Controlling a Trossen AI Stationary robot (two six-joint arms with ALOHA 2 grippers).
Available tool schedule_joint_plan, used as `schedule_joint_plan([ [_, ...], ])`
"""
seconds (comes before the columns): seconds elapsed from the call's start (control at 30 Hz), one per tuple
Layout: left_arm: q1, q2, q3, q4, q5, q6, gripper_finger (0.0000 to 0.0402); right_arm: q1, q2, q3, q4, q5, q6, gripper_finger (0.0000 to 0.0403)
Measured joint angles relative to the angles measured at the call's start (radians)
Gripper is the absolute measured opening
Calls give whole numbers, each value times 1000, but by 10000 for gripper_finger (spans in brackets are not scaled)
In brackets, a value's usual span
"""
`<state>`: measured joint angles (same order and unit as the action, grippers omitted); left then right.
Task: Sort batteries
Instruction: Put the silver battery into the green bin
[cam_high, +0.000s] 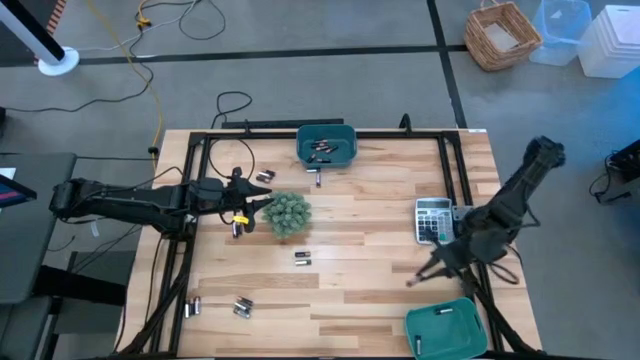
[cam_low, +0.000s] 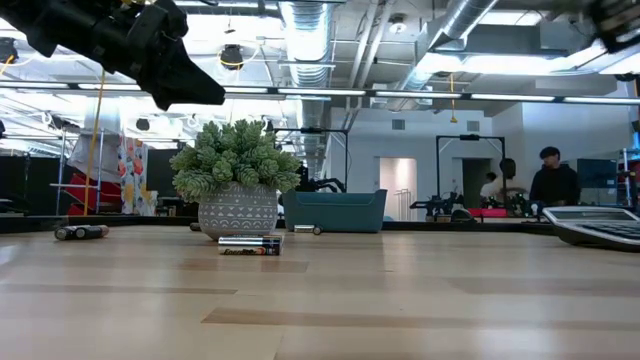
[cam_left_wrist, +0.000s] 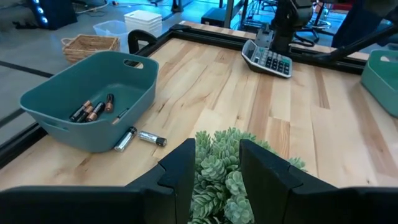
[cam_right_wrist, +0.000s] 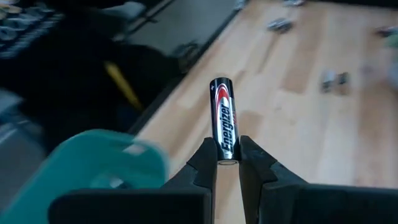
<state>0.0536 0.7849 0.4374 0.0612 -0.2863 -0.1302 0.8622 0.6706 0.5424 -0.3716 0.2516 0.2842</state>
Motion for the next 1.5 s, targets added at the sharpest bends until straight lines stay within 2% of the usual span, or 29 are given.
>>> schedule_joint_plan([
  [0.13,0,0,0,-2,0,-22,118,133,-53,-9,-30,3,48,50],
  [0.27,0,0,0,-2,0,-24,118,223,-53,-9,-27,6,75,50],
  [0.53,0,0,0,0,0,-36,118,338,80,-8,-20,9,225,50],
  [0.77,0,0,0,0,0,-77,118,359,229,-7,2,12,363,73],
  [1.1,0,0,0,1,-6,-78,118,362,363,-7,3,10,509,199],
  [1.27,0,0,0,1,-6,-88,118,342,352,1,-6,23,454,227],
  [1.5,0,0,0,2,-8,-91,118,190,287,81,-48,232,191,218],
])
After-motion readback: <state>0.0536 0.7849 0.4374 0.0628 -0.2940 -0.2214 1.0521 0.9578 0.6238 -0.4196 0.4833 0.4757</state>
